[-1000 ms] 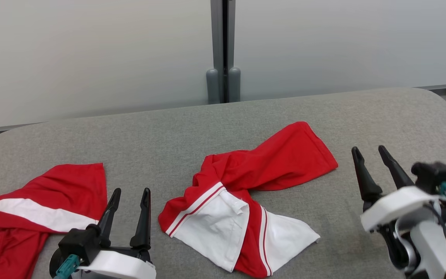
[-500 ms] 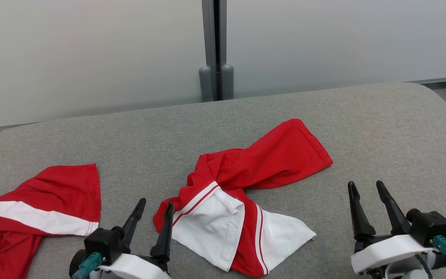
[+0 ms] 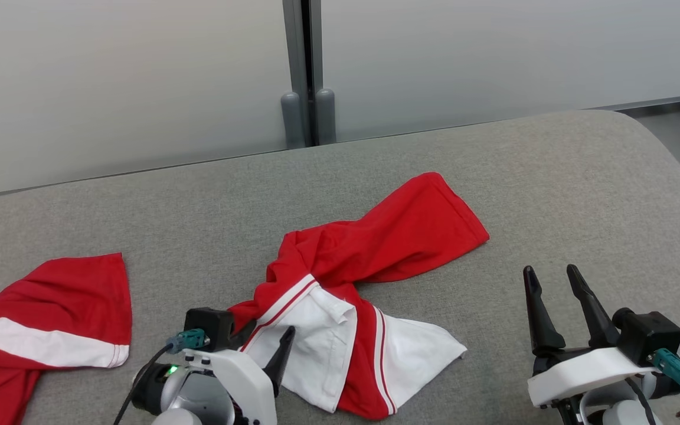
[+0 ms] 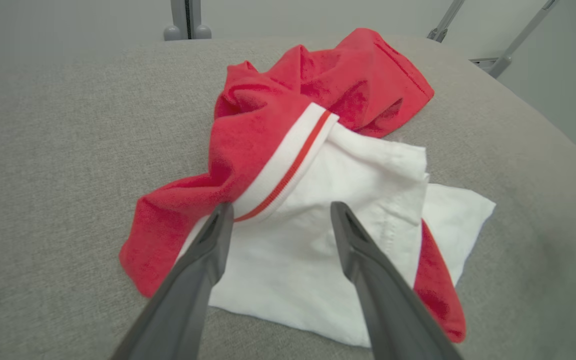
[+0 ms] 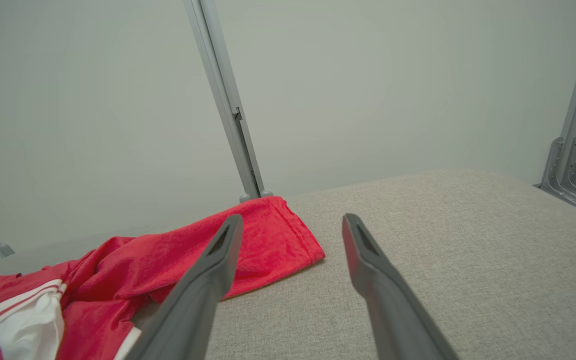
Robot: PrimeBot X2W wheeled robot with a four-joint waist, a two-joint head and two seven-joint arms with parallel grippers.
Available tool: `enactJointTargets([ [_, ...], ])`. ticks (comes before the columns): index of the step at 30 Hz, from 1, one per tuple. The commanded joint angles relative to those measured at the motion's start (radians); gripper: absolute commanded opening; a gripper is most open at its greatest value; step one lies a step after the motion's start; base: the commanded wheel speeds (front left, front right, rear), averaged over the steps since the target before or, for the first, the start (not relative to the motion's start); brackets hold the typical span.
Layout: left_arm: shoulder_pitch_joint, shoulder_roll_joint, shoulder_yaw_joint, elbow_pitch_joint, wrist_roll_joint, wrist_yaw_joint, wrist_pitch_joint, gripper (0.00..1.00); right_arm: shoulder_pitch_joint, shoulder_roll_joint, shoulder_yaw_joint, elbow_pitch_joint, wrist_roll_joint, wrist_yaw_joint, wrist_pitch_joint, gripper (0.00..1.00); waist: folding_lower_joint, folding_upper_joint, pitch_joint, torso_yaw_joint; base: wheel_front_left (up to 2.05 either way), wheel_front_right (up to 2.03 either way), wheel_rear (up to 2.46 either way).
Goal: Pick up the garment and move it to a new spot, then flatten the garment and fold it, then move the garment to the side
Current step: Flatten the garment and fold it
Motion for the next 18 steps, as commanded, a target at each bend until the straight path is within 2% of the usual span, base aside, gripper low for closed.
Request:
enactJointTargets([
  [1,-0.025,0.018,0.009,0.016,0.007,0.014,0.006,1.00,-0.013,-0.002,0.002,0.003,-0.004,0.001,-0.005,1.00,0.0000,0.0000,0.010,-0.013,0.00,0.00,0.00],
  [4,-0.057,0.021,0.022,0.052,0.014,0.036,-0.001,1.00,-0.019,0.001,0.002,0.005,-0.001,0.001,-0.005,1.00,0.0000,0.0000,0.021,-0.029,0.00,0.00,0.00],
  [5,-0.064,0.025,0.024,0.064,0.020,0.042,-0.004,0.96,-0.019,0.001,0.001,0.004,-0.001,0.001,-0.005,1.00,0.0000,0.0000,0.024,-0.033,0.00,0.00,0.00],
  [6,-0.070,0.029,0.027,0.075,0.021,0.043,-0.009,0.71,-0.020,0.002,0.000,0.005,-0.001,0.001,-0.005,1.00,0.0000,0.0000,0.027,-0.037,0.00,0.00,0.00],
  [7,-0.078,0.036,0.027,0.085,0.025,0.044,-0.012,0.39,-0.022,0.002,-0.001,0.006,-0.002,0.001,-0.005,1.00,0.0000,0.0000,0.030,-0.040,0.00,0.00,0.00],
  [8,-0.085,0.040,0.020,0.093,0.029,0.035,-0.012,0.15,-0.023,0.003,-0.003,0.006,-0.003,0.001,-0.005,1.00,0.0000,0.0000,0.033,-0.042,0.00,0.00,0.00],
  [9,-0.090,0.039,0.017,0.097,0.027,0.029,-0.016,0.00,-0.023,0.003,-0.005,0.005,-0.004,0.001,-0.005,1.00,0.0000,0.0000,0.035,-0.044,0.00,0.00,0.00],
  [15,-0.114,0.061,0.029,0.072,0.024,0.026,-0.042,0.00,-0.028,0.006,-0.014,-0.001,-0.009,0.001,-0.005,1.00,0.0000,0.0000,0.048,-0.051,0.00,0.00,0.00],
  [18,-0.134,0.088,0.043,0.029,0.010,0.016,-0.020,0.00,-0.032,0.007,-0.017,-0.007,-0.009,0.001,-0.005,1.00,0.0000,0.0000,0.062,-0.056,0.00,0.00,0.00],
])
